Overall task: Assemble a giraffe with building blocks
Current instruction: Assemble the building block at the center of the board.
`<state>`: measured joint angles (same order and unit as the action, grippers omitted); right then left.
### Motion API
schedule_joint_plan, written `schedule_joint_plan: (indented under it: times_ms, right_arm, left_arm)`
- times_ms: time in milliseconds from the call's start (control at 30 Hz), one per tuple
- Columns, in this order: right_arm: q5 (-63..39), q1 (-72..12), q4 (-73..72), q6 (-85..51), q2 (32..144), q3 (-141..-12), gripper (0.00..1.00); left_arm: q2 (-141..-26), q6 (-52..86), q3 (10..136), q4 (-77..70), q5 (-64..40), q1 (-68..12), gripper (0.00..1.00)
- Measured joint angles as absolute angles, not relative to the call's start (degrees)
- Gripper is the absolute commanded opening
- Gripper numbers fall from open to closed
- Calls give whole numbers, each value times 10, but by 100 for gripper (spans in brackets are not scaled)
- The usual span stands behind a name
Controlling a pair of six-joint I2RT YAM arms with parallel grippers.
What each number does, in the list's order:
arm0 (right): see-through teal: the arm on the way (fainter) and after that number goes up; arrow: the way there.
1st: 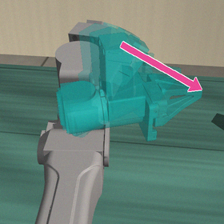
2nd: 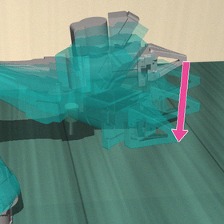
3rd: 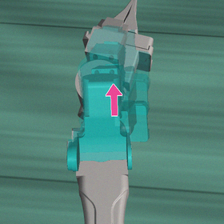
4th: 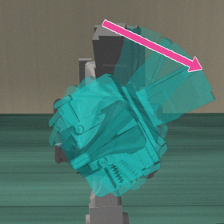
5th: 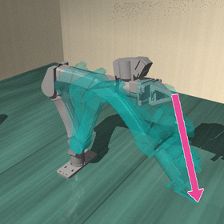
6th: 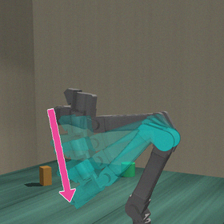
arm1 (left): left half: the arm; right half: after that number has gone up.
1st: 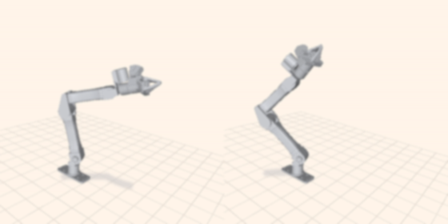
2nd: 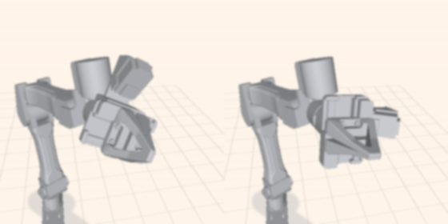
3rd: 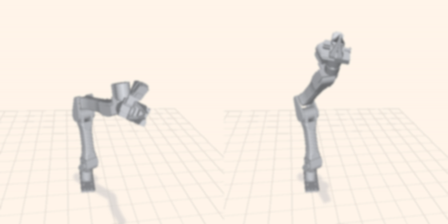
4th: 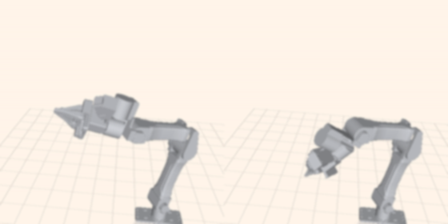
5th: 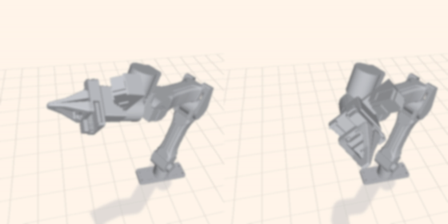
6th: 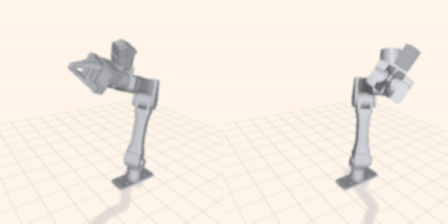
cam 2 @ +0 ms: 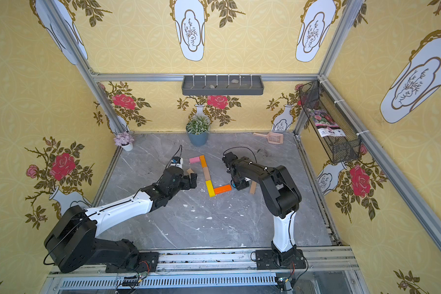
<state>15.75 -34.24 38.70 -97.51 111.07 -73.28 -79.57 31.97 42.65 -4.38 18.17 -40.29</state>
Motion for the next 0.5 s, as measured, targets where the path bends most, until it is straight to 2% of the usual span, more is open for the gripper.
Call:
schedule_joint_plan:
  times_ms: [500]
  right_arm:
    - [171, -350, 400, -978, 1137, -760, 20]
  left_arm:
    - [-790, 320, 427, -42, 180, -403, 99]
